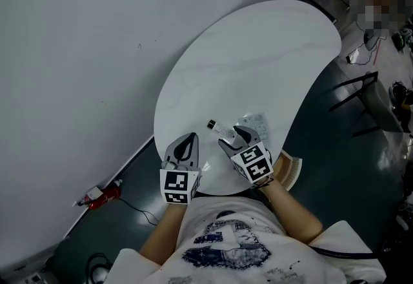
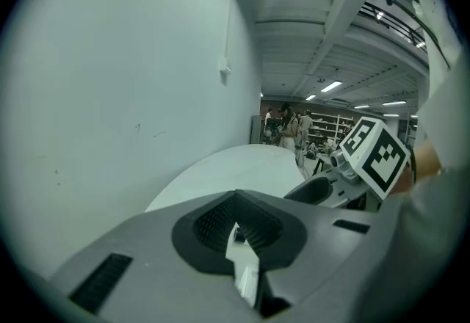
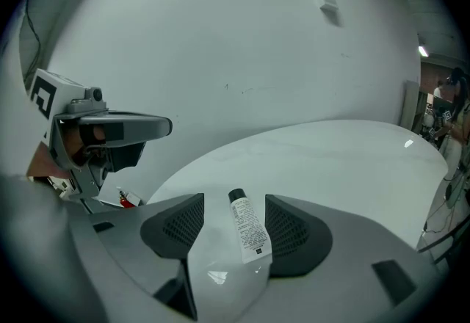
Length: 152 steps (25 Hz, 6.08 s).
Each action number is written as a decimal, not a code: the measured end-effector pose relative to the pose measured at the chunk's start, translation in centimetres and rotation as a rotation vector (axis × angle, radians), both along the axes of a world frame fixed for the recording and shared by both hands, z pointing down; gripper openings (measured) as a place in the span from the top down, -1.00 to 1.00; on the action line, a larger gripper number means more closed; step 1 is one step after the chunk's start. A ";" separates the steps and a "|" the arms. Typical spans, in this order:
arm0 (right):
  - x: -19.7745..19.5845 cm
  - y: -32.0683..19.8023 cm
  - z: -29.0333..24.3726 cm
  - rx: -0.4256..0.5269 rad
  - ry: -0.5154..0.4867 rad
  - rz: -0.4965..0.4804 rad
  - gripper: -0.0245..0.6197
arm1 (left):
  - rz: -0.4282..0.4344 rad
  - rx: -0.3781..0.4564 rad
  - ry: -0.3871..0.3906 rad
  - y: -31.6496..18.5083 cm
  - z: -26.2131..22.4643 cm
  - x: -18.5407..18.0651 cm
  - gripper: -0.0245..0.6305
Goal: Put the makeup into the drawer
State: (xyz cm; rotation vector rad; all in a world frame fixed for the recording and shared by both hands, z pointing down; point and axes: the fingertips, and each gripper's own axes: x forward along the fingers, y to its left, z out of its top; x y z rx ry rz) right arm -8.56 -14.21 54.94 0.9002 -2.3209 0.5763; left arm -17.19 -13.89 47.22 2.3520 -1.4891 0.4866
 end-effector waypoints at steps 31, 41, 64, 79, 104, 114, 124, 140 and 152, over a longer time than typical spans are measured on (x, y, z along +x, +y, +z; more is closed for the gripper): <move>-2.7 -2.4 8.6 -0.095 0.195 -0.170 0.15 | -0.036 -0.114 0.022 -3.7 5.3 -2.7 0.78; -2.7 -2.6 10.0 -0.096 0.249 -0.200 0.15 | -0.056 -0.119 0.015 -3.5 5.5 -3.4 0.78; -0.4 -0.1 8.8 -0.081 0.229 -0.146 0.30 | -0.024 -0.091 -0.008 -0.9 4.2 -1.6 0.78; 4.2 4.6 6.8 -0.105 0.117 0.096 0.33 | 0.123 -0.068 -0.040 4.1 2.6 2.5 0.78; 2.3 12.6 0.7 -0.014 0.117 0.505 0.34 | 0.440 0.012 -0.024 9.2 -0.7 -2.3 0.78; 5.0 16.4 -0.8 0.004 0.131 0.648 0.34 | 0.568 0.033 -0.003 11.7 -1.4 0.3 0.78; 10.0 20.6 -0.4 -0.010 0.144 0.801 0.34 | 0.713 0.038 0.007 13.6 -0.9 5.7 0.78; 17.1 23.9 1.6 -0.059 0.131 0.945 0.34 | 0.855 0.009 -0.009 14.7 0.9 13.9 0.78; 20.2 23.4 5.0 -0.124 0.097 0.982 0.34 | 0.903 -0.025 -0.050 13.8 2.8 17.9 0.78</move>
